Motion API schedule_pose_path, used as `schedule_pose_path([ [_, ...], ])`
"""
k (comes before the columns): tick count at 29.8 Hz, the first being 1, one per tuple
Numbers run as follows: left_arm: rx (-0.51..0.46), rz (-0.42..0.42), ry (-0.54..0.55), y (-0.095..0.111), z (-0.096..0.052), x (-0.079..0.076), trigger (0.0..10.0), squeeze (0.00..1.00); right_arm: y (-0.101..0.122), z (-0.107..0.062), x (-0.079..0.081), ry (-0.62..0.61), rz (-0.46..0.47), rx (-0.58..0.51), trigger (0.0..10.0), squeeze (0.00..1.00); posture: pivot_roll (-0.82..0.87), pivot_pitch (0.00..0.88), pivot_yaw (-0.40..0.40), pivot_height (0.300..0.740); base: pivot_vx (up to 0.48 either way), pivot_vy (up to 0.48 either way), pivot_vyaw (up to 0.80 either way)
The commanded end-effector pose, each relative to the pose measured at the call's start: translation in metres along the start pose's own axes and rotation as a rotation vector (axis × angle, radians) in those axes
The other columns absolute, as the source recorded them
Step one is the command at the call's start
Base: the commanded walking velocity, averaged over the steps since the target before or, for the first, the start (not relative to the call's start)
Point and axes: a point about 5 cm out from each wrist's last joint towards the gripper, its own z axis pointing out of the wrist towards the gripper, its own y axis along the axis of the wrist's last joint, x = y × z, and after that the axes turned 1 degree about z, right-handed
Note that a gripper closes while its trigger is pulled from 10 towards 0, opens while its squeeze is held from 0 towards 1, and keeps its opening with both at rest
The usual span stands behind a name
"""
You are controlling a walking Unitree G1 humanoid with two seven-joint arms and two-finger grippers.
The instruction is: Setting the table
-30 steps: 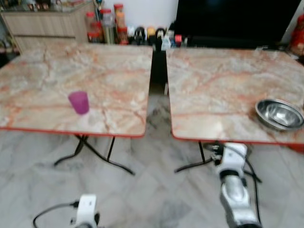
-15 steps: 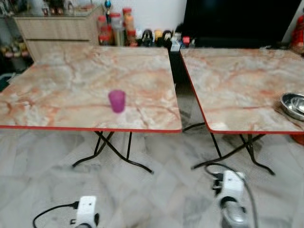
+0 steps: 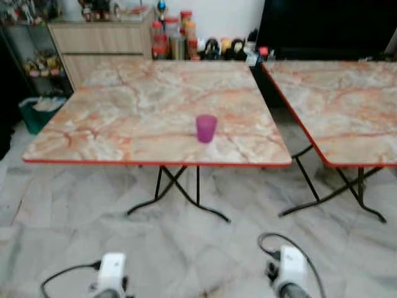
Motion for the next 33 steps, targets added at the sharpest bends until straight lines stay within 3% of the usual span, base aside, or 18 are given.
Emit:
schedule_pose_path([
  [1,-0.016,-0.005,-0.031,0.005,0.002,-0.012,10.0,0.00,-0.001,0.000,-0.012,-0.028,-0.006,0.018,10.0,0.00,0.06,0.000,-0.009,0.740,0.000,0.000,0.00],
  [7,-0.002,-0.003,-0.033,0.004,0.002,-0.013,10.0,0.00,-0.006,-0.001,-0.011,-0.026,-0.008,0.043,10.0,0.00,0.06,0.000,-0.009,0.740,0.042,0.000,0.00],
  [29,-0.004,0.009,-0.036,0.004,0.002,-0.011,10.0,0.00,-0.011,-0.002,-0.010,-0.018,-0.020,0.063,10.0,0.00,0.06,0.000,-0.004,0.740,0.306,0.000,0.00],
  [33,-0.006,0.012,-0.039,0.005,0.002,-0.011,10.0,0.00,-0.011,-0.002,-0.010,-0.016,-0.019,0.062,10.0,0.00,0.06,0.000,-0.006,0.740,0.322,0.000,0.61],
])
